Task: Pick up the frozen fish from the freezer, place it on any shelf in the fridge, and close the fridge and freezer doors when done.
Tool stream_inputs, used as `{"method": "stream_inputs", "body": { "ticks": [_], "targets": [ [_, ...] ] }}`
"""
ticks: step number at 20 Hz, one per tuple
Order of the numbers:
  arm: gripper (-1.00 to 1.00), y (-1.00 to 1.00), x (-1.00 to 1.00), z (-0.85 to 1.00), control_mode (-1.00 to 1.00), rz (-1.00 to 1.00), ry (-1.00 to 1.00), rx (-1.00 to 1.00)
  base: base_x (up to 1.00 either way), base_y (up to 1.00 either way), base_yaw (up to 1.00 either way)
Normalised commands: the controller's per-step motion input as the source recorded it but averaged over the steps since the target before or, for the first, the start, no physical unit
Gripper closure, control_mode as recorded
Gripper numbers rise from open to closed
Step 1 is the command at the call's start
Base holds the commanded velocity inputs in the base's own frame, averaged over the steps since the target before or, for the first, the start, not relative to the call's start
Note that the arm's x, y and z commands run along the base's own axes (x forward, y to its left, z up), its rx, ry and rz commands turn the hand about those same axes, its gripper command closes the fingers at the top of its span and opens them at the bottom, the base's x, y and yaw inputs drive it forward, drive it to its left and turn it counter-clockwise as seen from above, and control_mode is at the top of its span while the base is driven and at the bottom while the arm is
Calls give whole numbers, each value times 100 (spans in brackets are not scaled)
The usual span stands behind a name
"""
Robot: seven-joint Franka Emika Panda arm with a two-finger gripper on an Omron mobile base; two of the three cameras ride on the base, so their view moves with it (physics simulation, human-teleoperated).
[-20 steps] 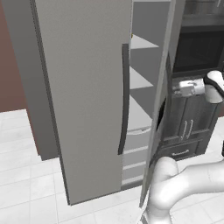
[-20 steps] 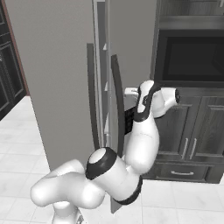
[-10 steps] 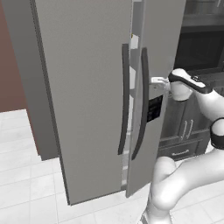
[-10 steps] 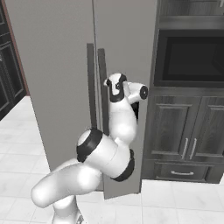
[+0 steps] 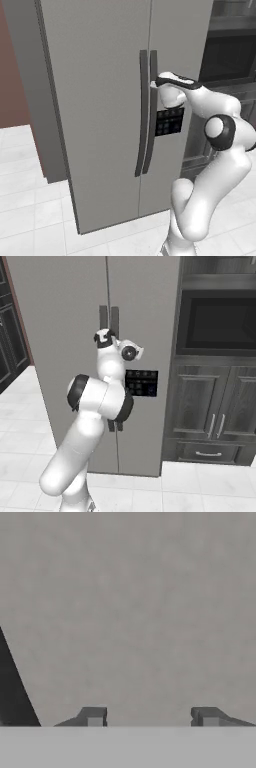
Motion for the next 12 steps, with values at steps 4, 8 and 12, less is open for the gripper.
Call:
{"method": "stream_inputs", "body": {
  "ticks": [4, 8, 12],
  "targets": [
    [-100, 0, 81, 13, -100, -23, 2, 0, 0, 0, 0],
    [-100, 0, 0, 0, -100, 0, 1, 0, 0, 0, 0],
    [-100, 0, 0, 0, -100, 0, 0, 0, 0, 0, 0]
  ]
}}
